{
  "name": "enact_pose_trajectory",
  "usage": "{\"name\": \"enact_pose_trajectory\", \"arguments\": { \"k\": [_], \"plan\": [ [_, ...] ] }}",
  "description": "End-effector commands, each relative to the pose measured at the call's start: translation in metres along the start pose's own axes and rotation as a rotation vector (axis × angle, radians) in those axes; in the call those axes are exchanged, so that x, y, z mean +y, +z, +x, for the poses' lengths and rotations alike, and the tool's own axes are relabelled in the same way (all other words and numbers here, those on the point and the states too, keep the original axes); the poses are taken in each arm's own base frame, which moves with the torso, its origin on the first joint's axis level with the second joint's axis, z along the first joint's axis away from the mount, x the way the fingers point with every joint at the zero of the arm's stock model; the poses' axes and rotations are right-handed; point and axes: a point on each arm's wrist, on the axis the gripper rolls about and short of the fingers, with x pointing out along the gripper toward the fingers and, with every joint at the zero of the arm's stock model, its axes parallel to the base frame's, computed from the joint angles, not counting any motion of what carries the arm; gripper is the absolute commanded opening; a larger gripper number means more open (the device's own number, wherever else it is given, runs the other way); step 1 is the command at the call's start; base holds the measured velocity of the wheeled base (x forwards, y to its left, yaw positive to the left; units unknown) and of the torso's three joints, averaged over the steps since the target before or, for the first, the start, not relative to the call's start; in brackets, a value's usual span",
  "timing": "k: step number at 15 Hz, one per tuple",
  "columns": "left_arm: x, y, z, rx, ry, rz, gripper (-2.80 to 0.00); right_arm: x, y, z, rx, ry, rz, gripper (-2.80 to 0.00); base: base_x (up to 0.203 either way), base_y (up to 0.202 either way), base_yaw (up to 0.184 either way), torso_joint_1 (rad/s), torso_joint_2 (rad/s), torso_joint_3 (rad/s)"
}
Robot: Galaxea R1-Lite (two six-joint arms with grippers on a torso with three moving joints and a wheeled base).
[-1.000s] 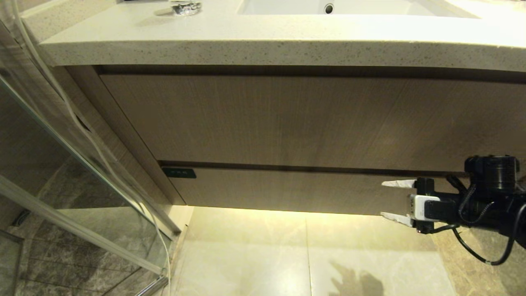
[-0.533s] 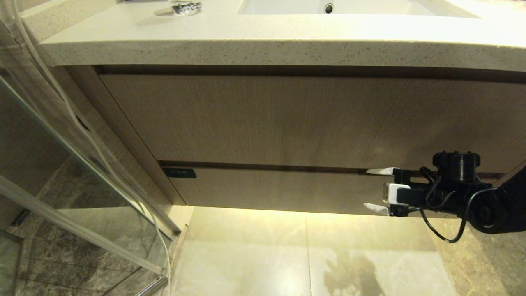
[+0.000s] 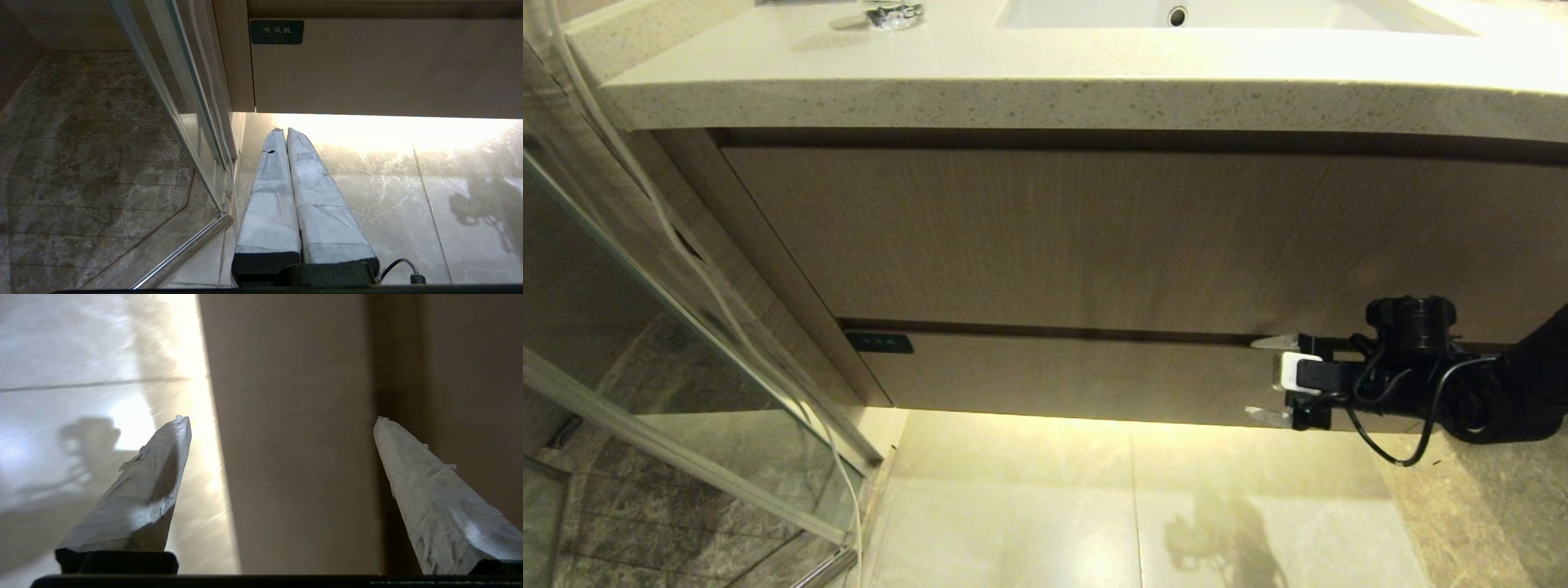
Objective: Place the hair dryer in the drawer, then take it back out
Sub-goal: Pull open the drawer
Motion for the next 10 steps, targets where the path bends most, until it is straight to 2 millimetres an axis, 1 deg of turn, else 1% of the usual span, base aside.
{"name": "enact_pose_trajectory", "arguments": {
  "k": [1, 3, 6, 10],
  "plan": [
    [0.000, 0.000, 0.000, 0.000, 0.000, -0.001, -2.80, 0.004, 0.009, -0.007, -0.005, 0.062, 0.024, 0.00, 0.000, 0.000, 0.000, 0.000, 0.00, 0.000],
    [0.000, 0.000, 0.000, 0.000, 0.000, -0.001, -2.80, 0.002, 0.014, -0.005, 0.006, 0.064, 0.020, 0.00, 0.000, 0.000, 0.000, 0.000, 0.00, 0.000],
    [0.000, 0.000, 0.000, 0.000, 0.000, -0.001, -2.80, 0.007, 0.025, 0.001, 0.004, 0.080, 0.024, 0.00, 0.000, 0.000, 0.000, 0.000, 0.00, 0.000],
    [0.000, 0.000, 0.000, 0.000, 0.000, -0.001, -2.80, 0.006, 0.030, 0.003, -0.002, 0.074, 0.012, 0.00, 0.000, 0.000, 0.000, 0.000, 0.00, 0.000]
  ]
}}
